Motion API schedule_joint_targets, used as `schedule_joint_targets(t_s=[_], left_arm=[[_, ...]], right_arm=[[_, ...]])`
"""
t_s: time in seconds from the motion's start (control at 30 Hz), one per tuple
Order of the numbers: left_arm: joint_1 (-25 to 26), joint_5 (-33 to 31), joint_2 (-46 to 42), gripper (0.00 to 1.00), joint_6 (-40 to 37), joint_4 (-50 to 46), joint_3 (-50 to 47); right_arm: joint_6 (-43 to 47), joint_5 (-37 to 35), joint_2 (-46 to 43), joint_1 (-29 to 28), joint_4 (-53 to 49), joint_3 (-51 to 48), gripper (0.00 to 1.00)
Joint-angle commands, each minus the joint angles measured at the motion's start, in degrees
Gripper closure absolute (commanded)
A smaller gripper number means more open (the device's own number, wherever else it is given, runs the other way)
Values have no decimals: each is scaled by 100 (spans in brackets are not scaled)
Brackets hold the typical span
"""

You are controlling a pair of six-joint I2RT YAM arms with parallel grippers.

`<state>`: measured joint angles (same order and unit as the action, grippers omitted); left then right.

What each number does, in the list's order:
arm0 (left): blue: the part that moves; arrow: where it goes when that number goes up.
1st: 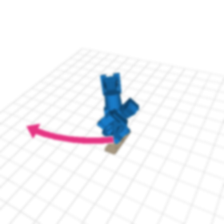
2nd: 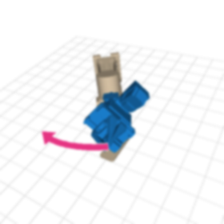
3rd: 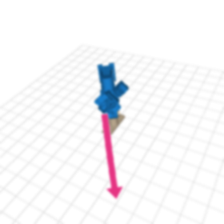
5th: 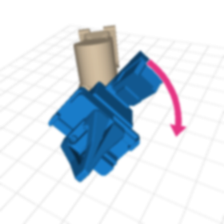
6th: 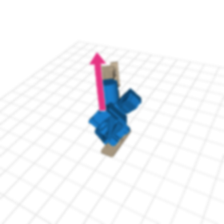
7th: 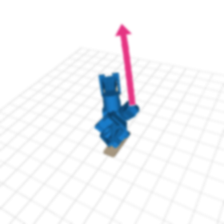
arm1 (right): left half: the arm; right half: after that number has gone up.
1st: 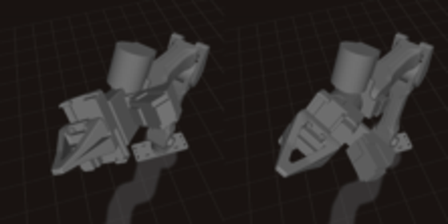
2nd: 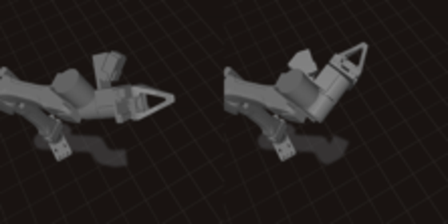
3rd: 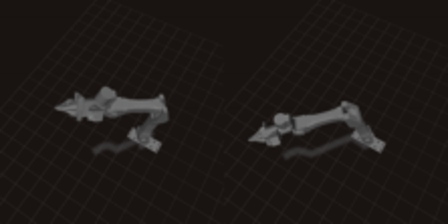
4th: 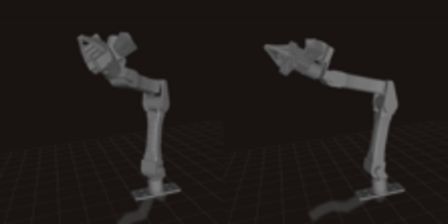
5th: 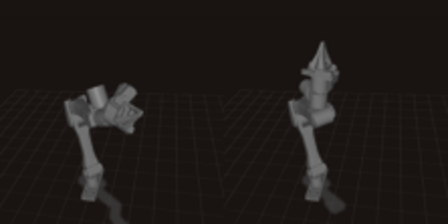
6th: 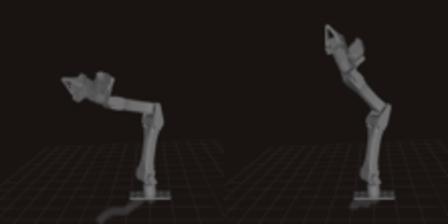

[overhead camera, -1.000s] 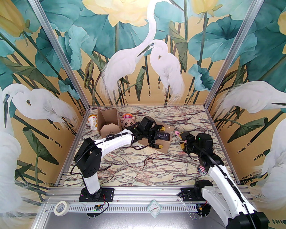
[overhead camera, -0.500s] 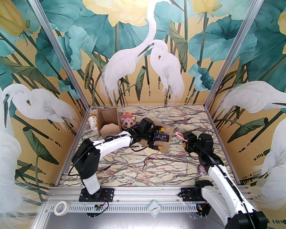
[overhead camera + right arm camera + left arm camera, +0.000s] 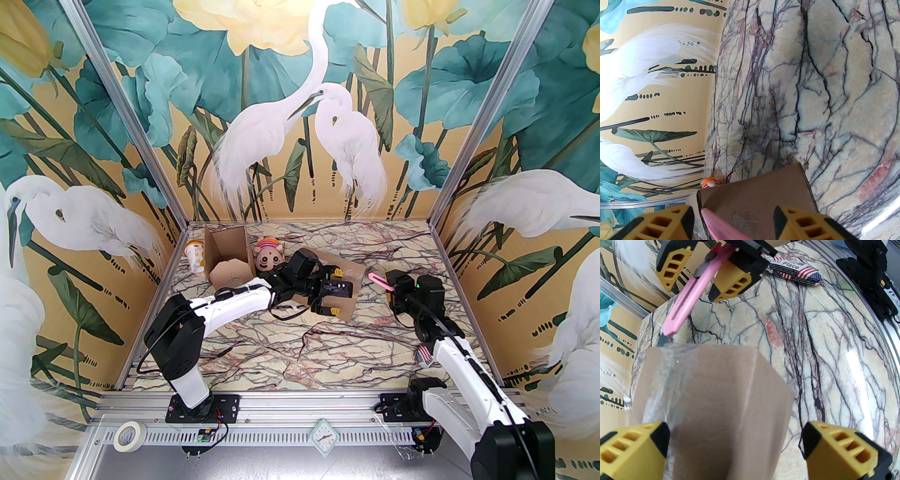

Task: Unpack the express box

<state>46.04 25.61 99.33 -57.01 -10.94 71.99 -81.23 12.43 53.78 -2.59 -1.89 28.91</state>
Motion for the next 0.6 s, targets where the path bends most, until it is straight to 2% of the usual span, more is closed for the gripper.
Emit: schedule_joint_targets(t_s=[0.0,0.2,0.43,0.57], left_arm=[[28,-29,-216,1,143,168,-118],[28,-70,-291,1,186,240,-224],[28,-191,-351,1,250,328,-283],[28,-266,-420,1,327,410,-273]], right_arm=[[99,-91,92,13,413,8,73],[209,-151,158,22,678,-31,48],[342,-39,185,81,1303,-238,38],[574,339,133,245,1363,-287,28]])
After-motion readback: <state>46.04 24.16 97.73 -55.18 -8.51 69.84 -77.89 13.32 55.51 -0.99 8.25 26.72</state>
